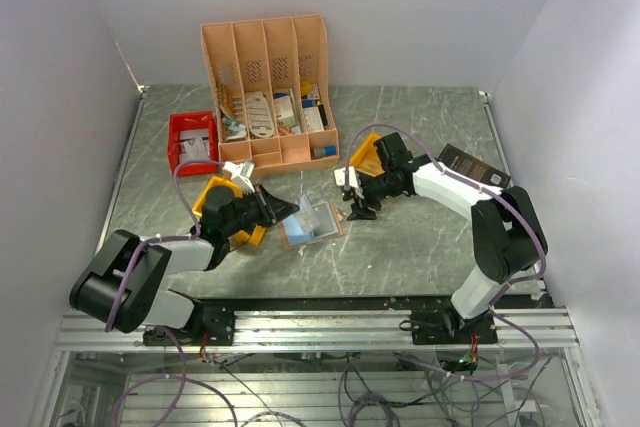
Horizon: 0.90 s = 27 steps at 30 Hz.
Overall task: Put the credit cards into the card holder
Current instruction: Insert the credit card into the card holder.
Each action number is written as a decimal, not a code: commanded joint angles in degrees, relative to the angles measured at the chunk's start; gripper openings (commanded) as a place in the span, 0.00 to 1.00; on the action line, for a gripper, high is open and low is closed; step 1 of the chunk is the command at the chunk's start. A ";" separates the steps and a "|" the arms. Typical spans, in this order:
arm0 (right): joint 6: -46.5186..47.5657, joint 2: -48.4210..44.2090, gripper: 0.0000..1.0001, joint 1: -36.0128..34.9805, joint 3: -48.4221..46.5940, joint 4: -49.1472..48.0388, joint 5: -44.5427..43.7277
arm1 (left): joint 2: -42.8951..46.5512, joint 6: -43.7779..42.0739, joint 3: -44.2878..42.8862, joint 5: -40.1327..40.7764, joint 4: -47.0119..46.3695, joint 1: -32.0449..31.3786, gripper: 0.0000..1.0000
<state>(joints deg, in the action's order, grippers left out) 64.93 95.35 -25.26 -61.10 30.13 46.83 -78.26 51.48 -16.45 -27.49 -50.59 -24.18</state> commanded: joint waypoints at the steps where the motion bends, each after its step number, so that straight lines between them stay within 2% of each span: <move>1: -0.77 1.78 0.54 -3.42 0.89 -1.95 -0.79 | -0.21 -0.70 -0.70 2.82 1.50 0.94 0.07; 7: -1.92 3.20 0.51 -7.94 -0.25 -3.36 -1.19 | -0.76 -2.70 -1.97 2.55 8.14 1.99 0.07; 14: -6.28 10.19 0.45 -9.87 -4.04 -2.58 -7.46 | -3.82 -1.40 -2.42 0.65 6.03 2.24 0.07; 27: -5.43 8.69 0.46 -9.63 -2.12 -3.88 -12.96 | -6.29 0.00 -2.29 2.16 5.38 2.21 0.07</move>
<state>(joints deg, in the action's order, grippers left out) 59.13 104.79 -35.14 -63.96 26.79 38.06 -83.50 50.87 -17.98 -26.20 -43.16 -22.41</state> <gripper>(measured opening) 0.456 0.077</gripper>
